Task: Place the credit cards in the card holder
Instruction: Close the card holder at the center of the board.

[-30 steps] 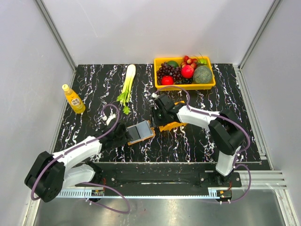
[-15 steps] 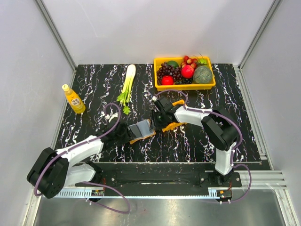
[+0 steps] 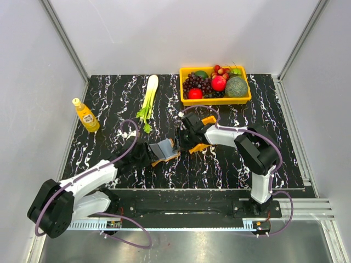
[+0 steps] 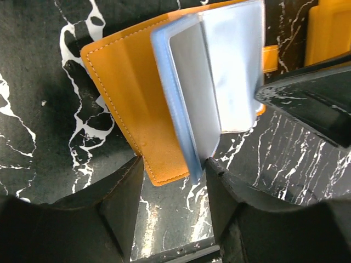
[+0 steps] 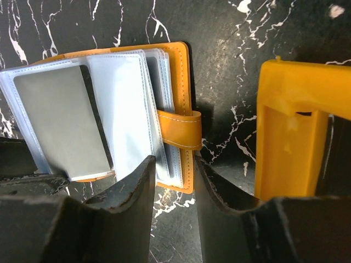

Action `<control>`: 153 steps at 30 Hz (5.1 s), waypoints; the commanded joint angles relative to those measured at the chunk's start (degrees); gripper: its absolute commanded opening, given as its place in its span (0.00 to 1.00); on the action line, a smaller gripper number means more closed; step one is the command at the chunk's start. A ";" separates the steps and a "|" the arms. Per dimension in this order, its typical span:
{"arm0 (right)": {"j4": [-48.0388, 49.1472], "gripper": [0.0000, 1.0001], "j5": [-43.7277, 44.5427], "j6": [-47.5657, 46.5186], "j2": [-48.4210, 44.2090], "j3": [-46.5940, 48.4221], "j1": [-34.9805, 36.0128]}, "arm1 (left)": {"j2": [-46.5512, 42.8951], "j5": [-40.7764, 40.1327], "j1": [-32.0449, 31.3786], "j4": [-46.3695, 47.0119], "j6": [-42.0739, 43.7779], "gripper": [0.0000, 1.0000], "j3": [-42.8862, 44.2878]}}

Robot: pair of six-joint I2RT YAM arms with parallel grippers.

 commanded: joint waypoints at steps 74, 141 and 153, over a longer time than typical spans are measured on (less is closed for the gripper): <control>36.43 0.50 -2.29 -36.64 -8.45 -20.43 2.76 | 21.06 4.17 0.14 -1.42 8.65 0.51 17.50; 78.35 0.21 -4.41 -22.07 -12.40 -40.82 6.71 | 24.22 12.60 0.41 1.39 13.22 0.39 19.00; 57.48 0.46 6.67 -22.85 -28.55 -41.71 6.71 | 25.80 9.44 -3.80 -1.15 13.74 0.36 21.19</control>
